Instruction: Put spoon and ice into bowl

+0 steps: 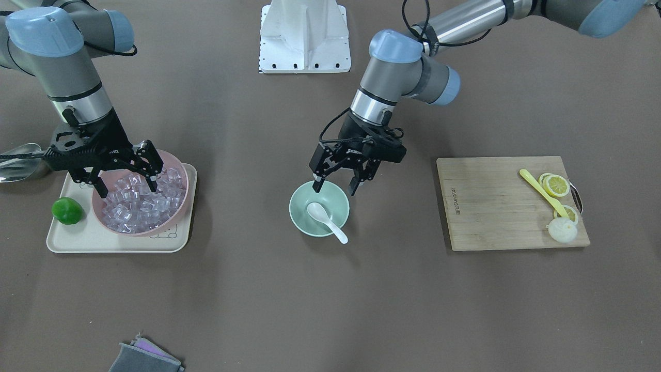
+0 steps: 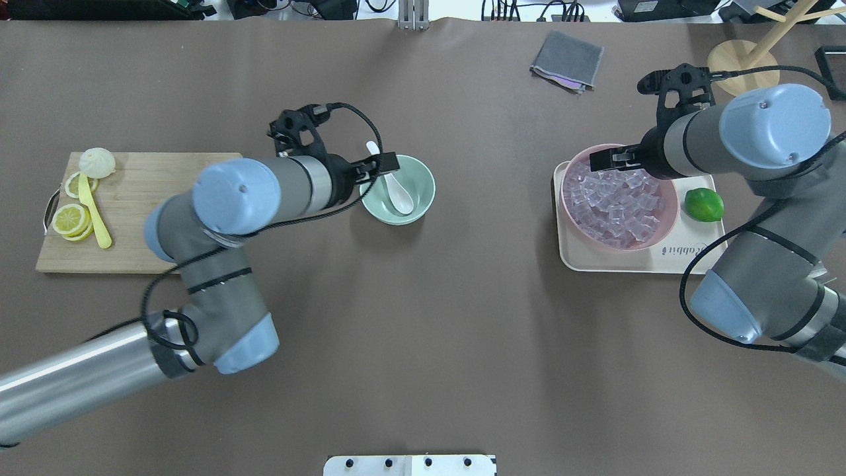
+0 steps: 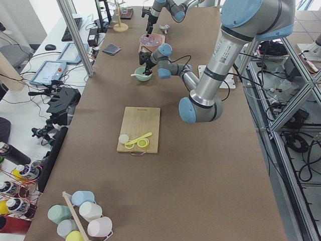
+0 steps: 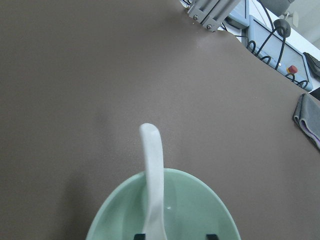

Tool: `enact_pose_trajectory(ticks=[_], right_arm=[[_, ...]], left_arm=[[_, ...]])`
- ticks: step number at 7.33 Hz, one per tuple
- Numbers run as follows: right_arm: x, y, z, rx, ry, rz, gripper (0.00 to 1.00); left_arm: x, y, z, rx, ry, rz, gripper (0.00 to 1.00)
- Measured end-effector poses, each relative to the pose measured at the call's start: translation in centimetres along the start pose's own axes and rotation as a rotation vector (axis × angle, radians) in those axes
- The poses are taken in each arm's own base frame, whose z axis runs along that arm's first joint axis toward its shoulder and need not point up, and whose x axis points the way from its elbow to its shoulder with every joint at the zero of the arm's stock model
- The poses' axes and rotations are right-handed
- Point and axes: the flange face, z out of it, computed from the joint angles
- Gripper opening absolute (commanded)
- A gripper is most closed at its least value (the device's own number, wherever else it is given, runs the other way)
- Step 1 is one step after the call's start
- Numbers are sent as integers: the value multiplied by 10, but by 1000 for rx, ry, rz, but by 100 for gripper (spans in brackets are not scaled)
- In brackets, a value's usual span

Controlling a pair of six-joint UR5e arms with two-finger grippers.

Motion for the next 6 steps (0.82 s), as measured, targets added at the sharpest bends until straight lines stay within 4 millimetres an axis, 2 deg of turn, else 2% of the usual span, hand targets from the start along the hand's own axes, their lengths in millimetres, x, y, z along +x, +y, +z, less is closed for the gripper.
enact_pose_trajectory(ticks=[1, 3, 4, 5, 6], right_arm=[[-4, 5, 4, 0, 7, 28, 99], [-11, 17, 14, 11, 35, 107, 97], [-13, 22, 22, 17, 53, 151, 97], [-16, 27, 30, 23, 68, 203, 96], [-21, 32, 35, 32, 77, 241, 93]], left_arm=[[-41, -35, -28, -80, -33, 84, 99], [-148, -108, -90, -215, -94, 279, 100], [-202, -133, -115, -254, -119, 366, 100], [-238, -145, -132, -269, -141, 421, 100], [-257, -152, -140, -272, -155, 443, 100]])
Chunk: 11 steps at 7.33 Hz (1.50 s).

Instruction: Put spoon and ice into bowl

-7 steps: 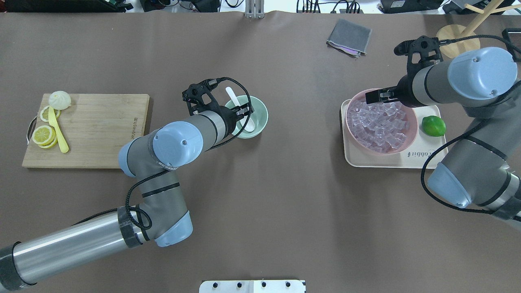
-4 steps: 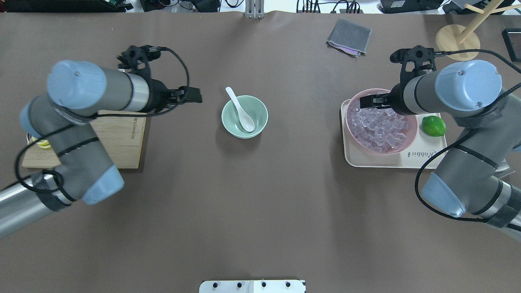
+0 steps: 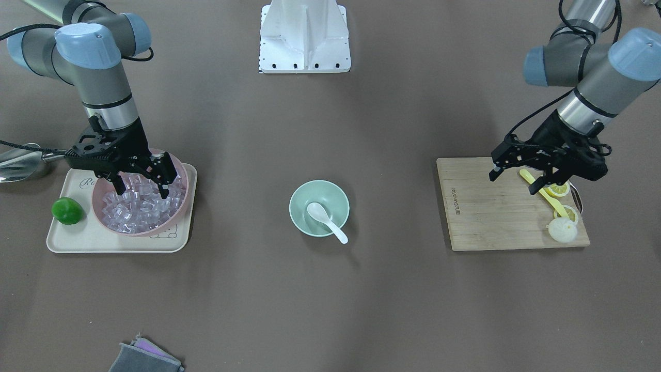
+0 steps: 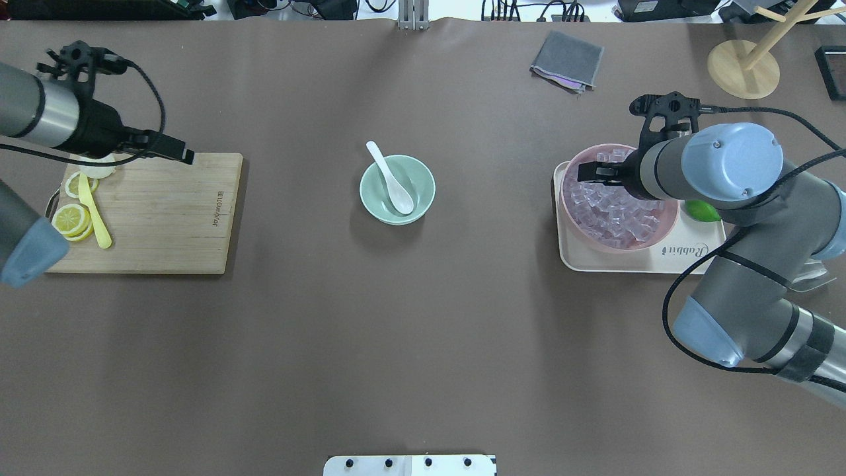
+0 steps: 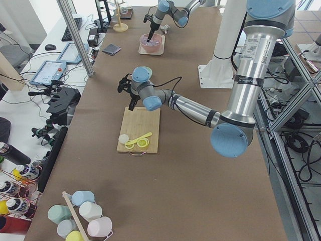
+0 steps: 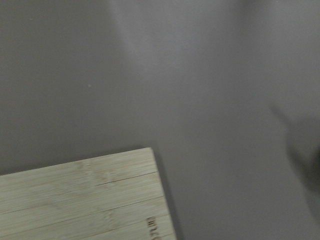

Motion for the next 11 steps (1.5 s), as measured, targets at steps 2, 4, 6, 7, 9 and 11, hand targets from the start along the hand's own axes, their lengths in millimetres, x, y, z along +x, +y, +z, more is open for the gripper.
enact_pose_trajectory(ticks=[2, 4, 6, 7, 9, 11], right_arm=[[-6, 11, 6, 21, 12, 38, 78], [-11, 17, 13, 40, 25, 39, 70], [-16, 16, 19, 49, 33, 38, 55], [-17, 16, 20, 53, 33, 38, 33], [-22, 14, 18, 56, 28, 36, 0], [-32, 11, 13, 57, 17, 27, 0]], left_arm=[[-17, 5, -3, -4, -17, 1, 100], [-23, 9, -2, -7, -25, -3, 100], [-25, 10, -1, -8, -29, -4, 100], [-26, 11, 0, -9, -31, -5, 100], [-26, 11, 0, -10, -32, -5, 100], [-25, 10, 1, -10, -31, -4, 100]])
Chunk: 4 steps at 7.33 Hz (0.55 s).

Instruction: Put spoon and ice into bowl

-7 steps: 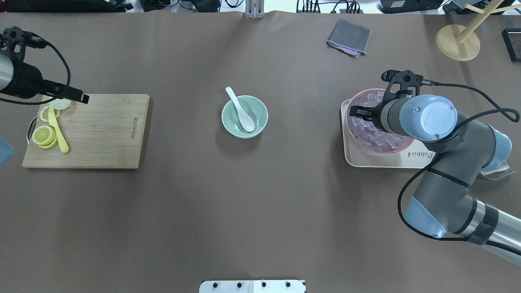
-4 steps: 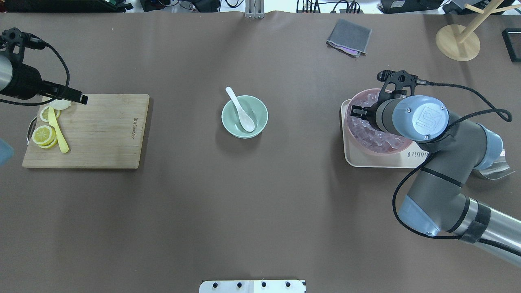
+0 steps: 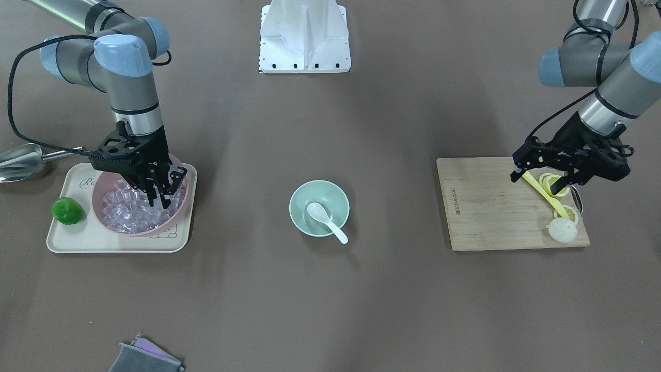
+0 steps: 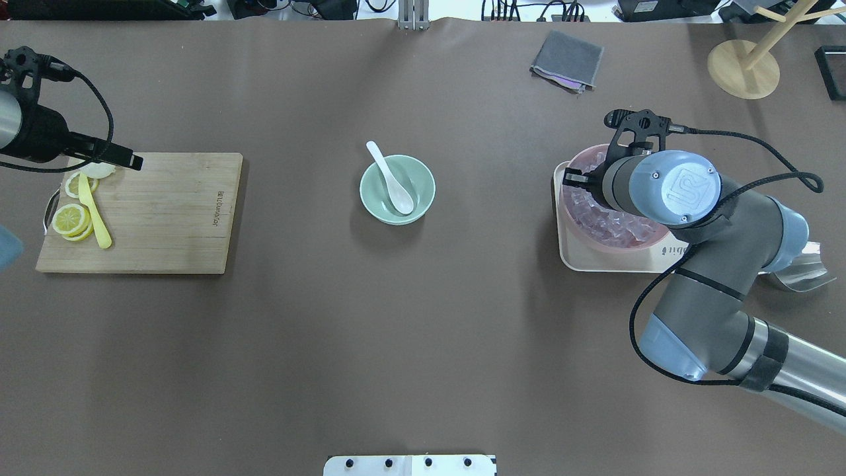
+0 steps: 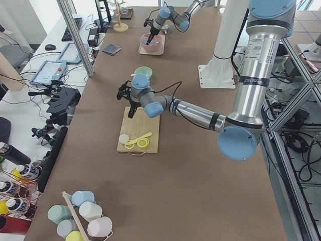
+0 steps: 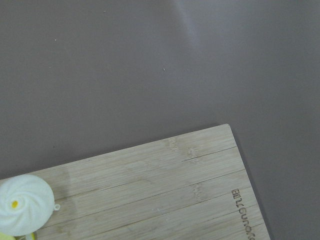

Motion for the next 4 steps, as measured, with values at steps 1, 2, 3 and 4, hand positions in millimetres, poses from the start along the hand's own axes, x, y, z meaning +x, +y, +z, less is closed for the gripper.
enact_pose_trajectory(ticks=[1, 2, 3, 4], right_arm=[[-5, -3, -5, 3, -12, -2, 0], [-12, -8, -11, 9, -28, -10, 0], [-21, -14, -18, 18, -49, -28, 0], [-31, -18, -25, 25, -68, -42, 0]], left_arm=[[1, -2, -1, 2, 3, 0, 100], [-3, -6, -7, 3, 1, 1, 100], [-19, -12, -20, -2, -14, 23, 100], [-45, -20, -40, -17, -41, 61, 100]])
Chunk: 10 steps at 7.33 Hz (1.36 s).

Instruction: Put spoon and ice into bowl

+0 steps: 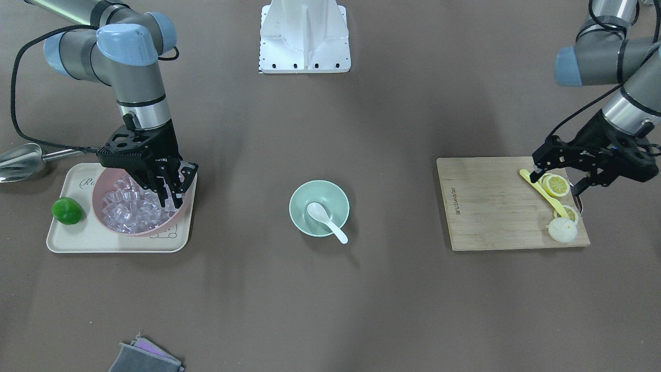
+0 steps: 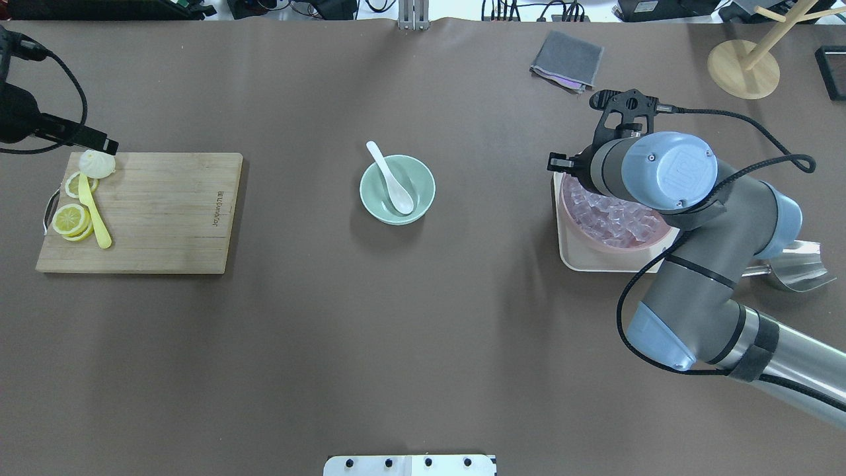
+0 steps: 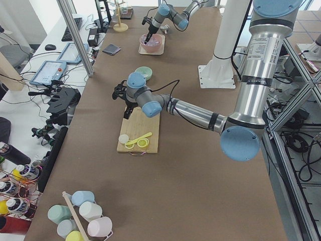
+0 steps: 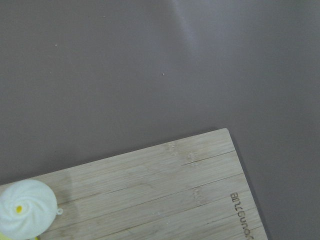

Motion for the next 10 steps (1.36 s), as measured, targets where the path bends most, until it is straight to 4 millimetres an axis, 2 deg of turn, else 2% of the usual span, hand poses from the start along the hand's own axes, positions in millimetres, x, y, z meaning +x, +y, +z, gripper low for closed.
enact_pose_trajectory(ticks=[2, 3, 5, 6, 7, 8, 10], right_arm=[[-17, -2, -8, 9, -30, -11, 0], [-32, 2, -13, 12, -50, -15, 0], [-68, 16, -23, 40, -90, -29, 0], [-86, 28, -27, 55, -108, -42, 0], [-106, 43, -31, 63, -128, -58, 0], [-129, 56, -34, 74, -145, -71, 0], [-183, 69, -22, 92, -147, -85, 0]], left_arm=[[-72, -4, -45, -72, -85, 81, 100], [-110, 6, -63, -134, -123, 76, 100], [-177, 53, -77, -245, -167, -58, 100], [-202, 72, -91, -252, -182, -117, 100], [-215, 82, -100, -249, -189, -153, 100], [-221, 86, -104, -247, -191, -167, 100], [-224, 88, -104, -250, -192, -176, 100]])
